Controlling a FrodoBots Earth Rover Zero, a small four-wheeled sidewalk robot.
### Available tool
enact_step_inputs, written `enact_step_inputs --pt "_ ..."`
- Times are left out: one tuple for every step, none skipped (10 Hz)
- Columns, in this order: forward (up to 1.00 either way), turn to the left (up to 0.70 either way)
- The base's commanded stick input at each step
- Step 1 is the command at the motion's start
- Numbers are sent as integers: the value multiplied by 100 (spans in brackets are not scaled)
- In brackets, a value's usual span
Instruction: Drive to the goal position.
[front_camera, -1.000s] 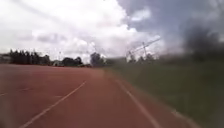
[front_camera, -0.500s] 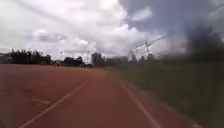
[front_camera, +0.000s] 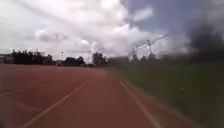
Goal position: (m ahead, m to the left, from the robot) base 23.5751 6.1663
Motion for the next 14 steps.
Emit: enact_step_inputs --pt "70 0" --pt "70 0" --pt "70 0" --pt "70 0" --pt "70 0" --pt "70 0" --pt "70 0" --pt "70 0" --pt "70 0" --pt "70 0" --pt "70 0" --pt "70 0" --pt "70 0" --pt "70 0"
